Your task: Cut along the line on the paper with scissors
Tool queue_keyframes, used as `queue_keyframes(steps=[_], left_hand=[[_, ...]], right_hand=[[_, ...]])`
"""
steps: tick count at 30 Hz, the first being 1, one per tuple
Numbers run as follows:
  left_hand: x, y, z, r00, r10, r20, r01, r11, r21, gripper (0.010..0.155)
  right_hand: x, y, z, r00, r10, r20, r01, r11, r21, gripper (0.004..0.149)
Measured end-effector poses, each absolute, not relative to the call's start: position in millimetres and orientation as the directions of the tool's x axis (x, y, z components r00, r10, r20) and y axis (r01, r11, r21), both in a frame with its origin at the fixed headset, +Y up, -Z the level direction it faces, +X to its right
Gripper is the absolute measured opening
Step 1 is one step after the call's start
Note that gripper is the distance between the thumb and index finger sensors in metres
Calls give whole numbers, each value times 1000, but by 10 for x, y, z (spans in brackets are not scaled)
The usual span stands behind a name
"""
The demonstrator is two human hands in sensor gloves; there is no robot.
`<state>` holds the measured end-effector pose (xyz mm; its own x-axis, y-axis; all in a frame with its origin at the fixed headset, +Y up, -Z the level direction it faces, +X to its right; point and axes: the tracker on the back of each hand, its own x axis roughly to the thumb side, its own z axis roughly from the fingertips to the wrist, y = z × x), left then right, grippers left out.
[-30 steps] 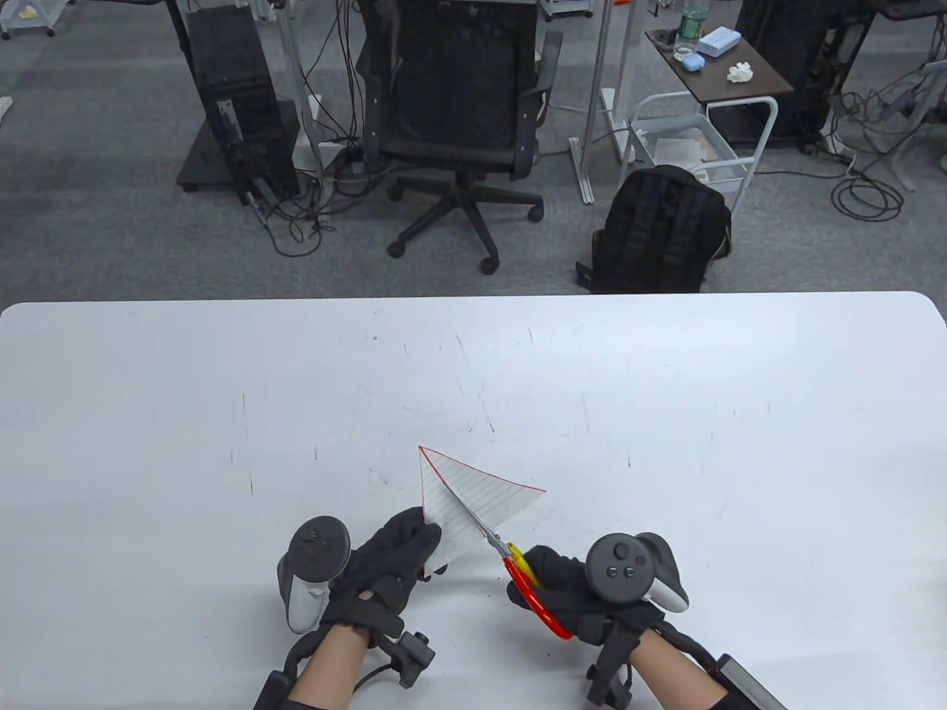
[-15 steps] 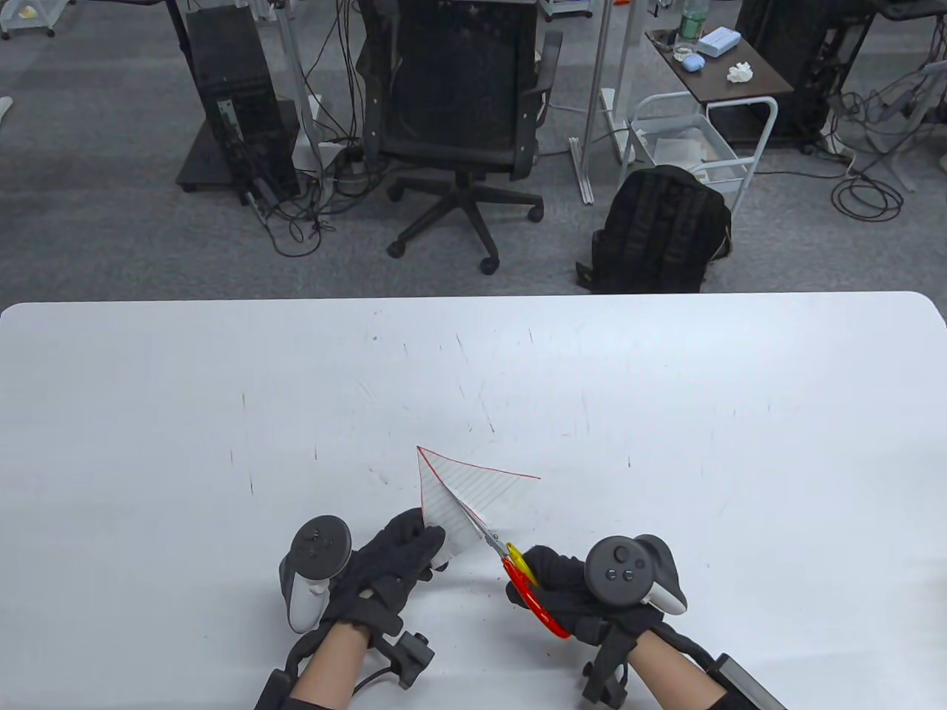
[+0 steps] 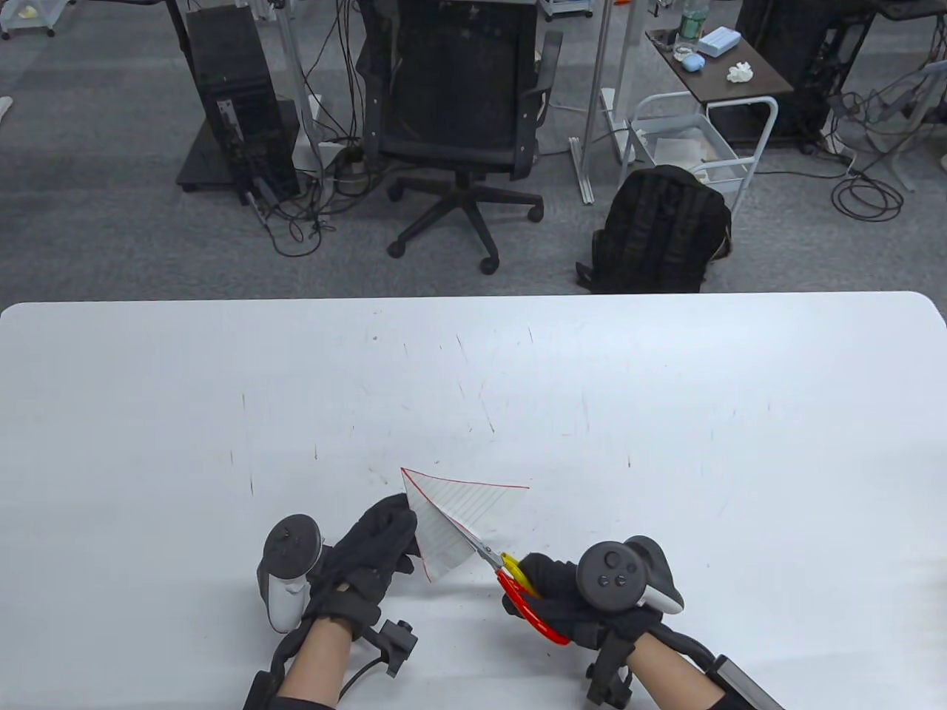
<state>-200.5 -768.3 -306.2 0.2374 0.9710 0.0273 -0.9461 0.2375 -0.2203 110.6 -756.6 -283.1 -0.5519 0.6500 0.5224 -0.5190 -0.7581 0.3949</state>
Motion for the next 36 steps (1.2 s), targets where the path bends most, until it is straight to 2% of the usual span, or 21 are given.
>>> queue_keyframes(steps=[2,7,12,36], left_hand=[[-1989,-7659,-3063,266,963,42,-938,268,-219,41],[-1980,-7639,-3064,262,964,48,-940,266,-212,40],[-1985,-7625,-3067,255,966,40,-940,258,-222,39],[-1913,-7599,-3061,256,964,73,-920,266,-287,40]], right_hand=[[1104,-7569,-2830,-553,651,520,-518,-758,397,63],[1085,-7587,-2824,-538,681,497,-526,-732,432,64],[1024,-7625,-2823,-492,766,414,-496,-637,590,71],[970,-7570,-2827,-480,802,354,-531,-588,610,71]])
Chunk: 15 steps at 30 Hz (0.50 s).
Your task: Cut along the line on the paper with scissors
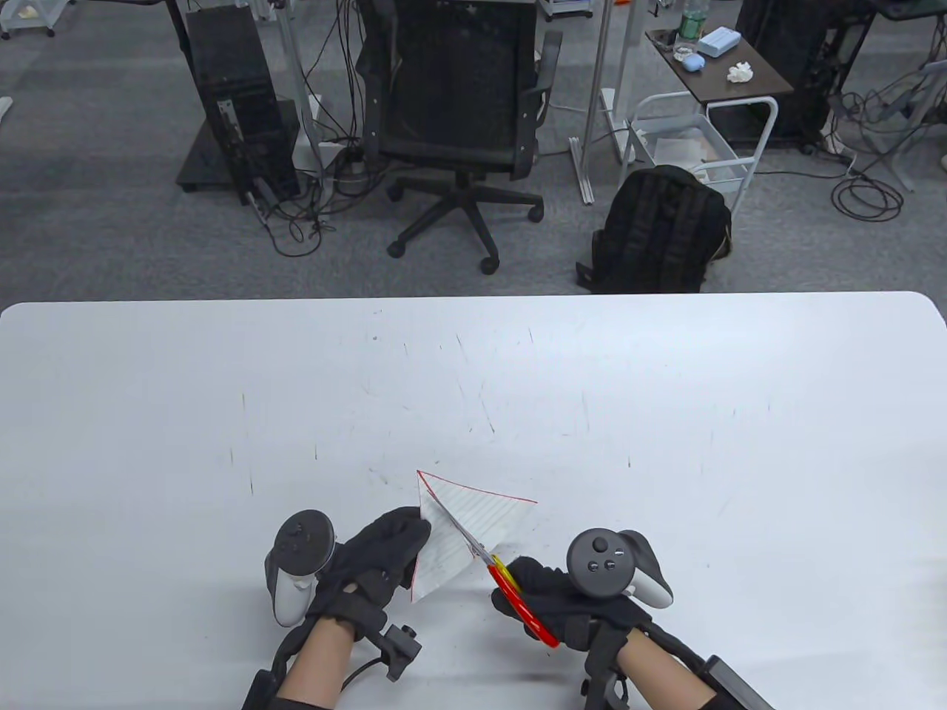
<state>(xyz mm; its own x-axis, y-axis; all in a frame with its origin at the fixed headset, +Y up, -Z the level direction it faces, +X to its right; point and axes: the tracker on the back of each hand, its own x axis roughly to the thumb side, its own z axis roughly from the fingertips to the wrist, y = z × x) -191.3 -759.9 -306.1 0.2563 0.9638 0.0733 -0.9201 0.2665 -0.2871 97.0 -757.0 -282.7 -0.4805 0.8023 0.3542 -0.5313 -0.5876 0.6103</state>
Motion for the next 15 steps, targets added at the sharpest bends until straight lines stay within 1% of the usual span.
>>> queue_keyframes(steps=[9,15], left_hand=[[-1956,-7593,-3057,246,967,68,-931,255,-262,39],[-1953,-7593,-3051,250,966,68,-930,259,-261,39]], right_hand=[[924,-7480,-2849,-496,788,365,-553,-611,567,68],[930,-7487,-2841,-503,784,365,-566,-618,546,66]])
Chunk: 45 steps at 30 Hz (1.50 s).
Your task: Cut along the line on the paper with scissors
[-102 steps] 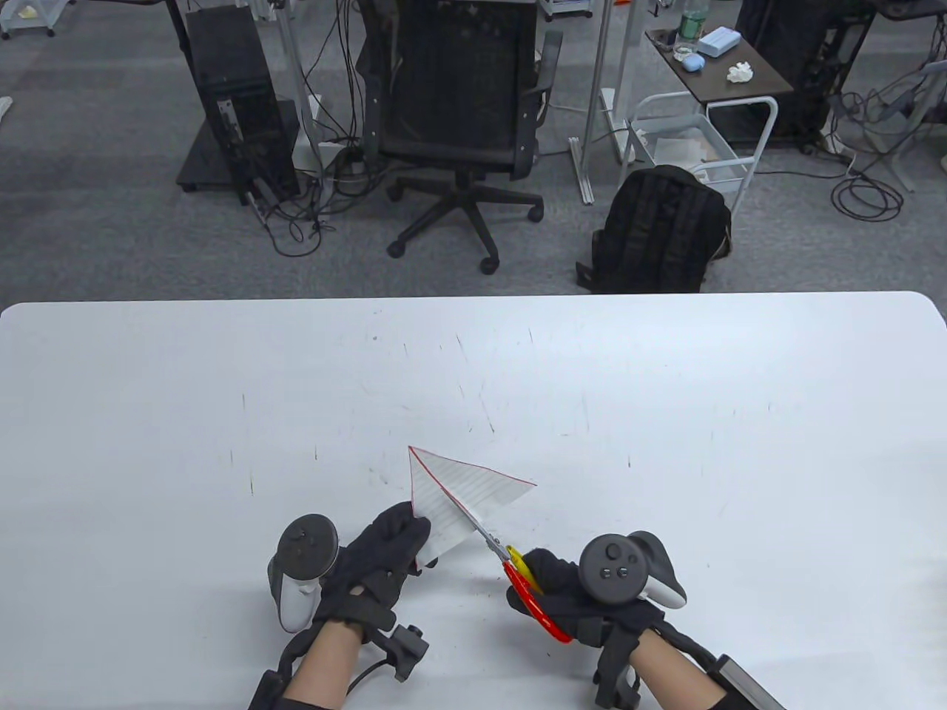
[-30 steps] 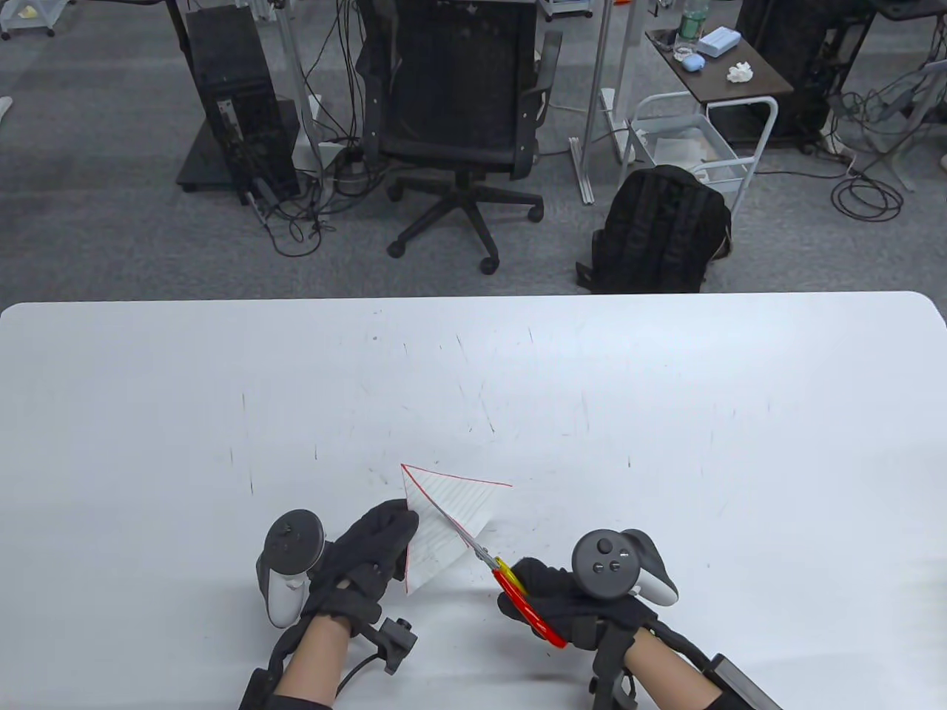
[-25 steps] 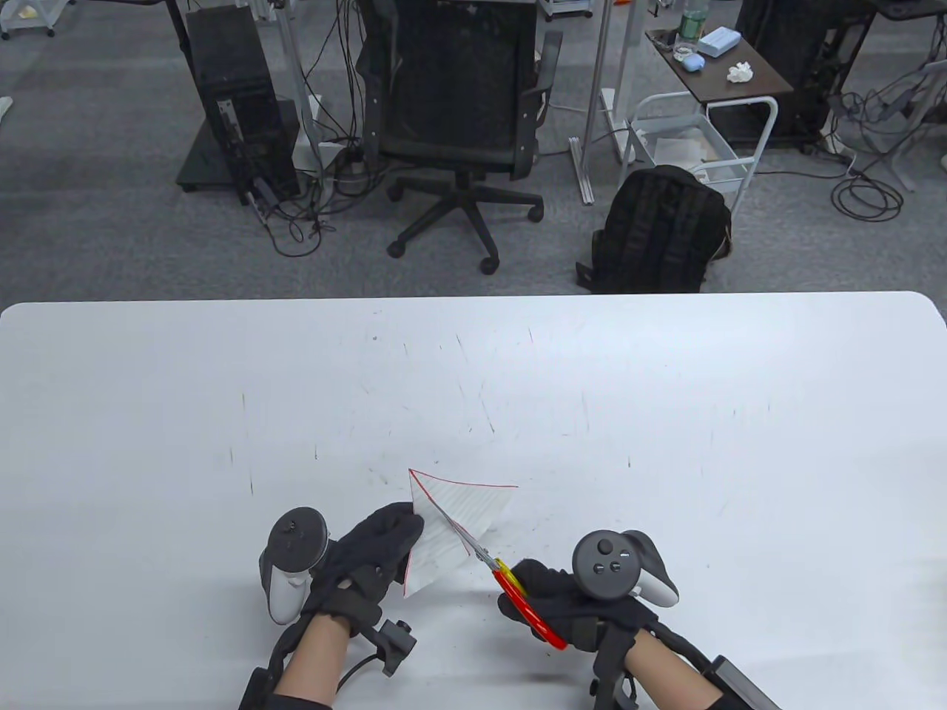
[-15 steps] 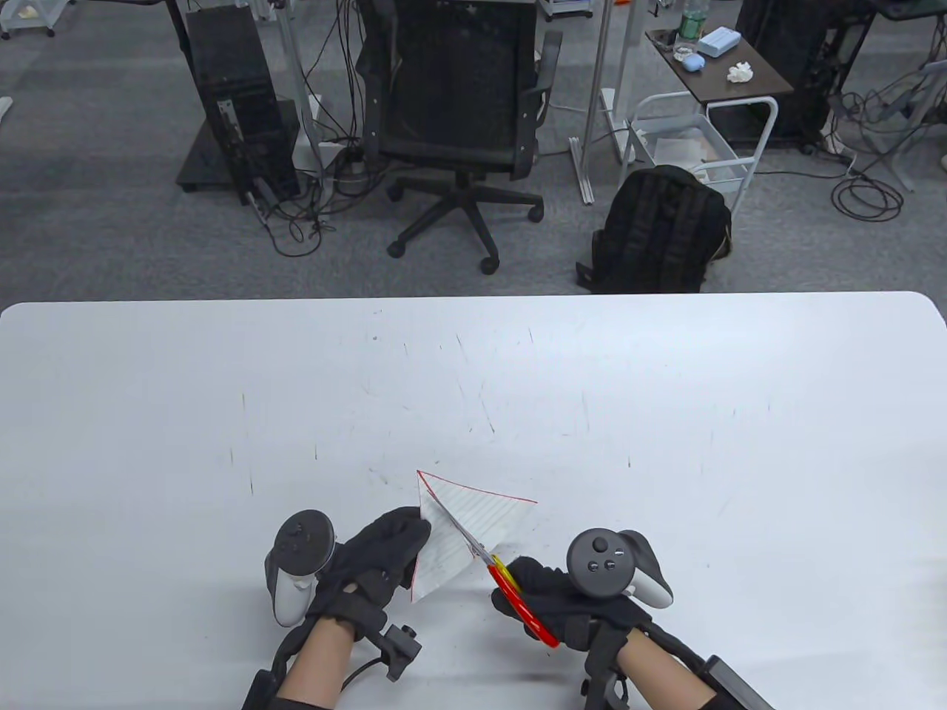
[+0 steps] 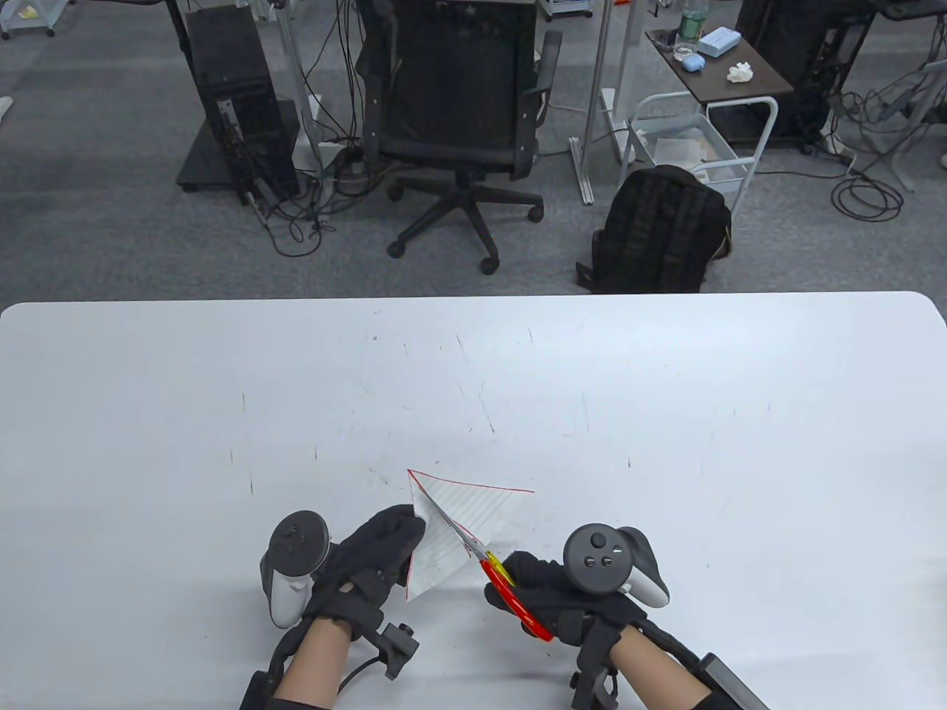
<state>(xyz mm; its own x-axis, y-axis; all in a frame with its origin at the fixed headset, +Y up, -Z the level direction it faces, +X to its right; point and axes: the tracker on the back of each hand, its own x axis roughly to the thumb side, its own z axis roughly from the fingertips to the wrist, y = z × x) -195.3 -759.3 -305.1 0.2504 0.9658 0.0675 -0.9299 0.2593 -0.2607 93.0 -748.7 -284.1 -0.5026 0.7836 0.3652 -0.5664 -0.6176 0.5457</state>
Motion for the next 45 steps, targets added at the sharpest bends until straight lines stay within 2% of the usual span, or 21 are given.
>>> queue_keyframes(steps=[20,28,35,41,45], left_hand=[[-1949,-7612,-3029,244,969,39,-938,246,-244,40],[-1967,-7603,-3035,231,972,38,-942,233,-243,40],[-1935,-7601,-3045,191,980,63,-926,201,-320,40],[-1947,-7619,-3049,136,989,58,-932,148,-331,40],[-1934,-7621,-3050,166,984,68,-923,179,-341,39]], right_hand=[[892,-7494,-2817,-538,746,392,-577,-665,474,62],[855,-7519,-2813,-505,781,367,-589,-623,515,63],[837,-7515,-2830,-483,800,356,-582,-597,552,68],[862,-7507,-2851,-470,807,356,-579,-587,566,69],[845,-7512,-2841,-466,807,362,-588,-588,556,69]])
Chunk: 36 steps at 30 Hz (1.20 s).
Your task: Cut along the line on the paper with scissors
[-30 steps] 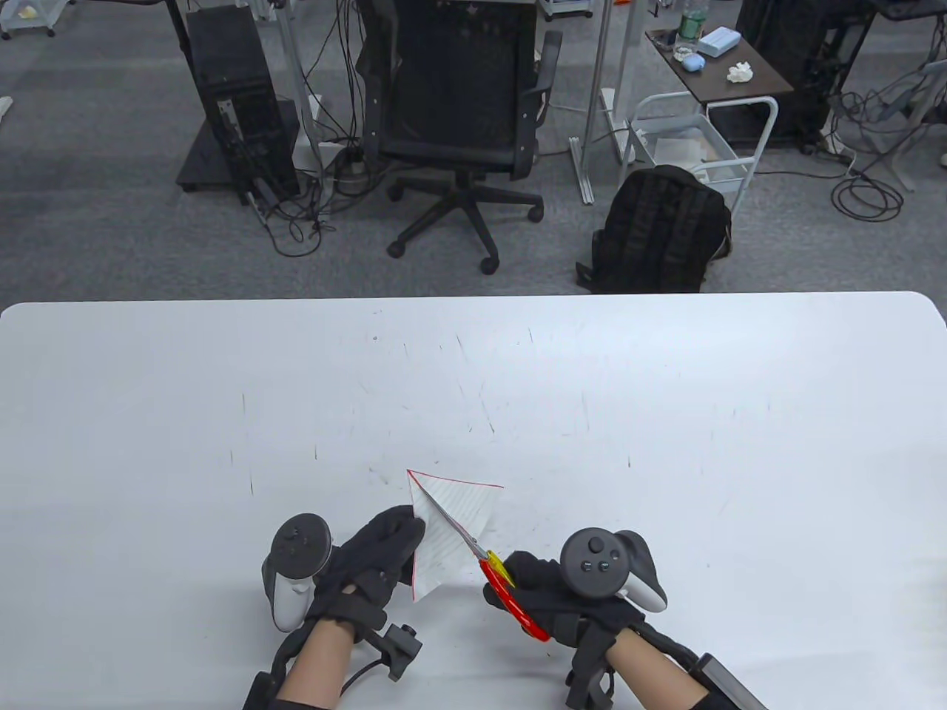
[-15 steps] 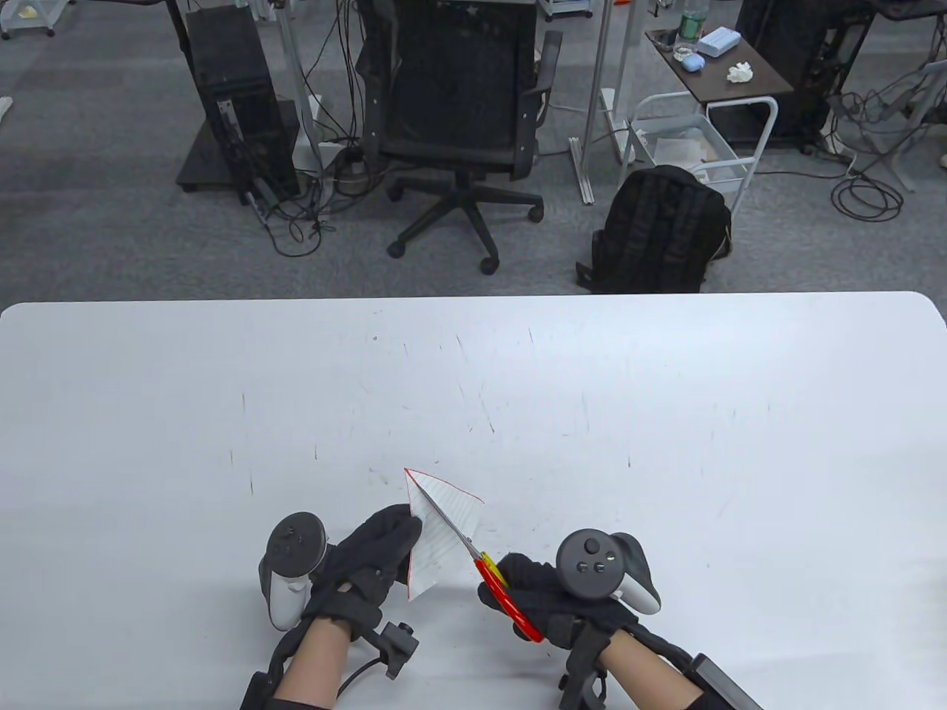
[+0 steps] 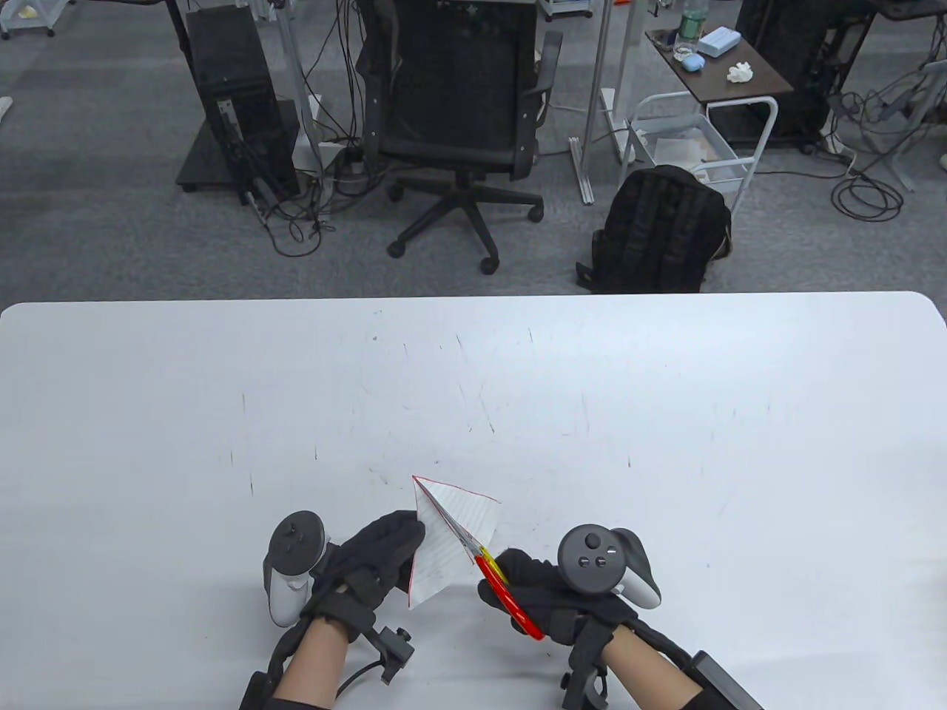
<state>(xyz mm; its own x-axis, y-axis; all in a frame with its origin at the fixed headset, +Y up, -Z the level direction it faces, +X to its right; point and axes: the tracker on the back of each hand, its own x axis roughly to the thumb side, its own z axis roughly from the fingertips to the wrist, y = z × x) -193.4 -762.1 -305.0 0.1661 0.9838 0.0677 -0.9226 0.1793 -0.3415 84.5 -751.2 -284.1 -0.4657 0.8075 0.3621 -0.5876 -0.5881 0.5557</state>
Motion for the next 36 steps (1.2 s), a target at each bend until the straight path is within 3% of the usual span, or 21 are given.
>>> queue_keyframes(steps=[7,11,17,36], left_hand=[[-1940,-7630,-3047,131,989,74,-924,149,-352,40],[-1939,-7653,-3036,134,989,64,-931,148,-333,58],[-1965,-7645,-3042,155,987,50,-944,163,-287,43],[-1979,-7625,-3042,150,988,46,-950,157,-270,42]], right_hand=[[864,-7499,-2856,-473,801,367,-583,-597,551,69],[853,-7509,-2845,-486,785,383,-560,-616,554,69],[815,-7545,-2838,-482,789,381,-556,-612,563,68],[661,-7550,-2826,-479,796,371,-584,-604,542,67]])
